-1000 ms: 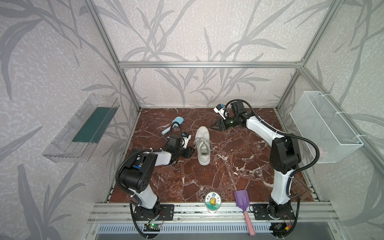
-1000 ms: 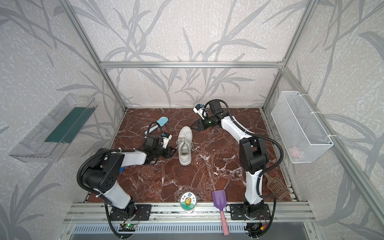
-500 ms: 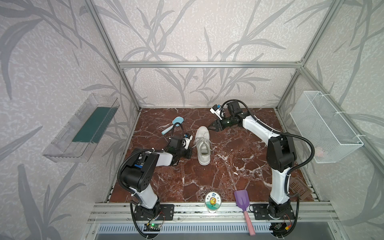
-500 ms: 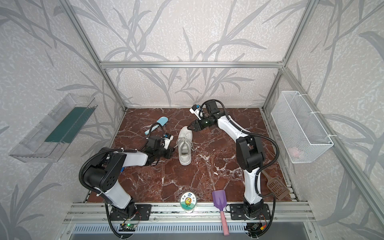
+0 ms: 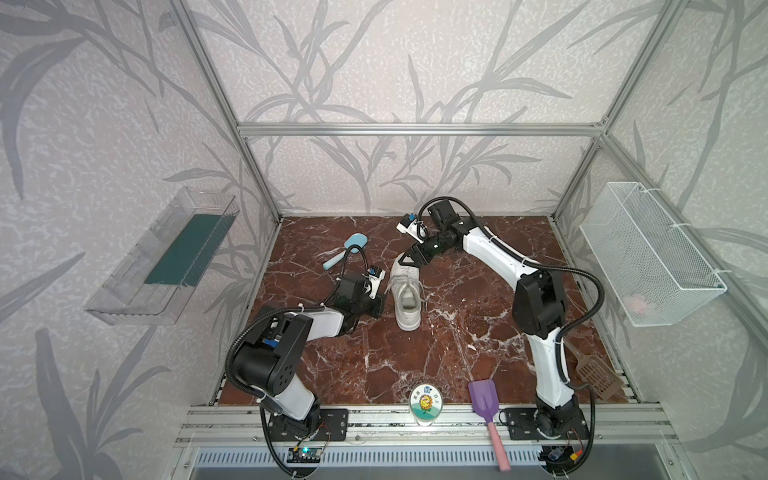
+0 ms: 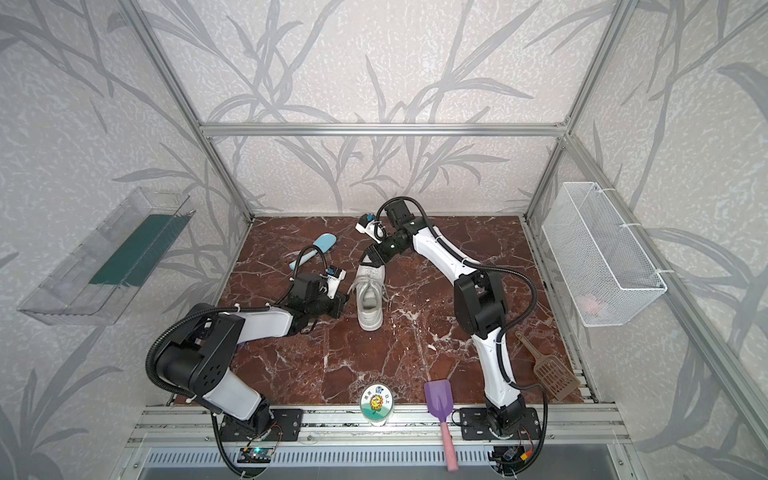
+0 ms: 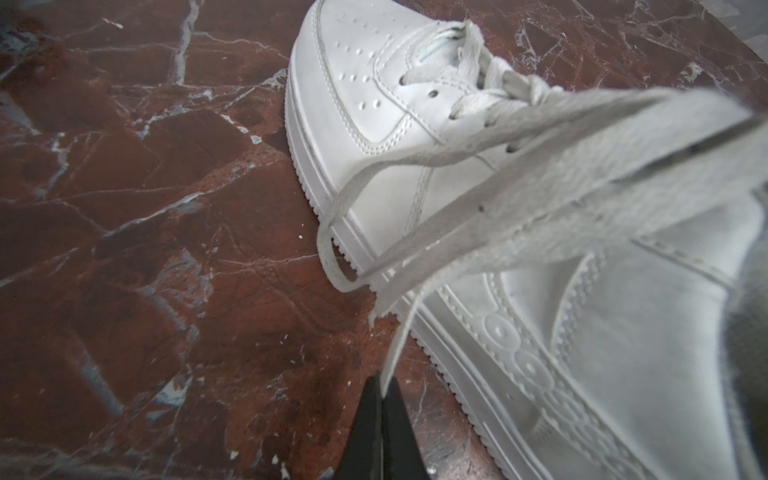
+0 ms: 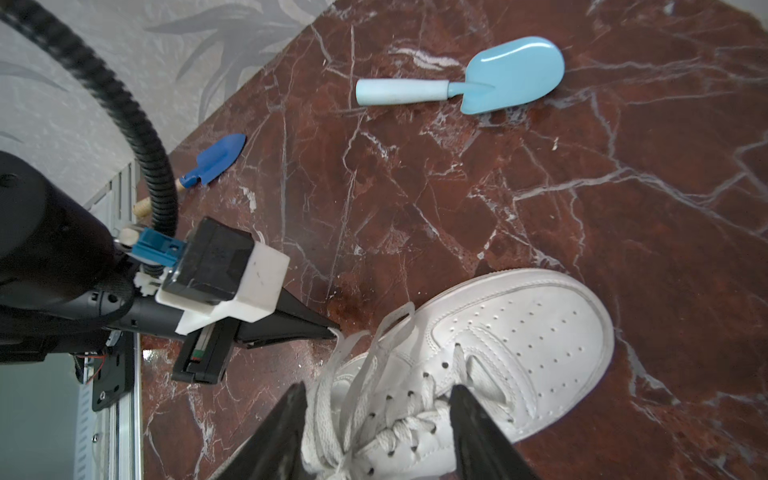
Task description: Tie the shoes
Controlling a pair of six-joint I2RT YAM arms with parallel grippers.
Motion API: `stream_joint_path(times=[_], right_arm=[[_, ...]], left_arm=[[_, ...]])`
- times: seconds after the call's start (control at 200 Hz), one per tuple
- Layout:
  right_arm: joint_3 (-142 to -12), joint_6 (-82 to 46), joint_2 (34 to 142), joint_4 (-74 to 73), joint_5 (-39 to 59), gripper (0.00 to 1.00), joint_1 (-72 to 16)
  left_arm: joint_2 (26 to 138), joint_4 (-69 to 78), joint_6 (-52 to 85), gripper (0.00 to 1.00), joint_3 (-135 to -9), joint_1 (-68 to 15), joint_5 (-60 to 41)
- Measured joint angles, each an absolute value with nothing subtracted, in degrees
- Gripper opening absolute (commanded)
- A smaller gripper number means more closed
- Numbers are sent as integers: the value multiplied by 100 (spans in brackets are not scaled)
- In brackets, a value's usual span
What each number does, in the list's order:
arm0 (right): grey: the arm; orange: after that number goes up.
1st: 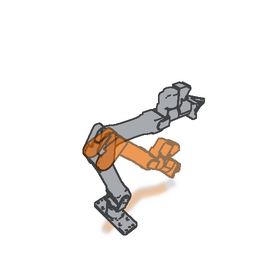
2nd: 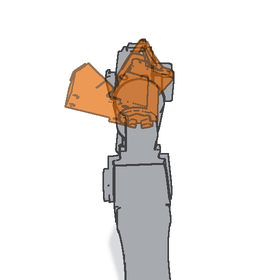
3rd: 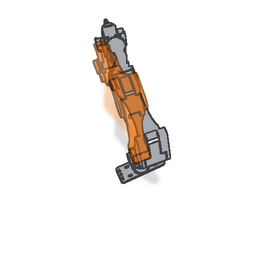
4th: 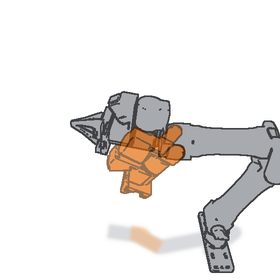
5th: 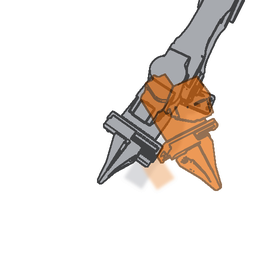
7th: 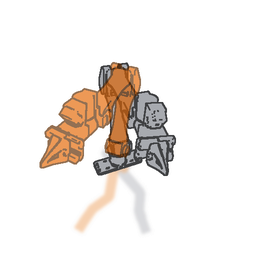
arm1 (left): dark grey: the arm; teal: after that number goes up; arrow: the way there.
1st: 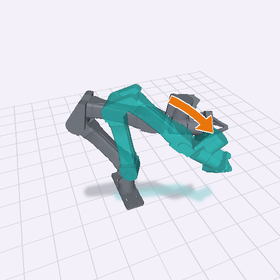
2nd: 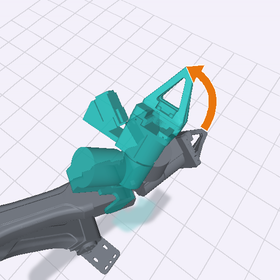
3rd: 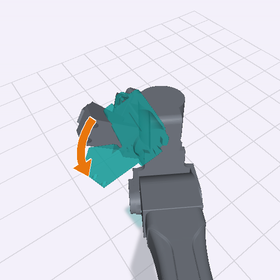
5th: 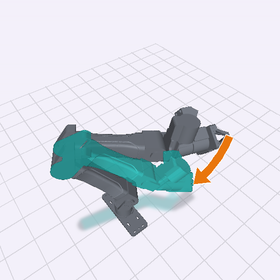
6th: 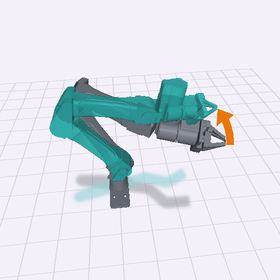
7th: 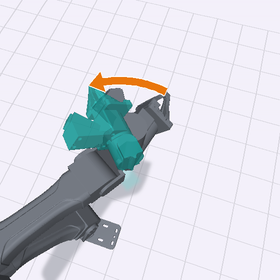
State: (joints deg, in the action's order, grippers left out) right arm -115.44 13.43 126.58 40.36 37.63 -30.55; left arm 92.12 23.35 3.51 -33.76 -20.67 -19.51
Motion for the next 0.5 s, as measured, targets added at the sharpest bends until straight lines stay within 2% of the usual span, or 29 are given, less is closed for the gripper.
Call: stream_joint_path(times=[0.245,0.5], right_arm=[[-12604,1542,13345,4899,3485,51,-3326],[-12744,1610,13406,5288,3424,51,-3387]], left_arm=[[8980,2265,360,0,-3315,-2327,-1837],[8626,2156,440,0,-3020,-2364,-1673]])
